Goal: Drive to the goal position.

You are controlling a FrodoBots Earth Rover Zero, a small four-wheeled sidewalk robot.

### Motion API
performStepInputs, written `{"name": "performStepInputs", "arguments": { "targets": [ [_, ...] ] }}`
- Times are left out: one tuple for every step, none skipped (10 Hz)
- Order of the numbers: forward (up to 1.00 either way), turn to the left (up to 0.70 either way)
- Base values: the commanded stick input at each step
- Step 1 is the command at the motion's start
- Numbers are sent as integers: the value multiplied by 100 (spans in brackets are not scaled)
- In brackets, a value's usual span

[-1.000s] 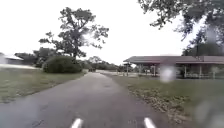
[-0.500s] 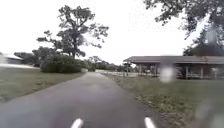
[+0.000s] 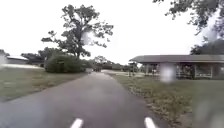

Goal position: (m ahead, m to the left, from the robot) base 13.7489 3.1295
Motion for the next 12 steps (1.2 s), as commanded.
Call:
{"name": "performStepInputs", "arguments": {
  "targets": [
    [85,0],
    [85,0],
    [85,0],
    [85,0],
    [85,0],
    [85,0],
    [85,32],
    [85,34],
    [85,20],
    [85,5],
    [85,0],
    [85,0]
  ]
}}
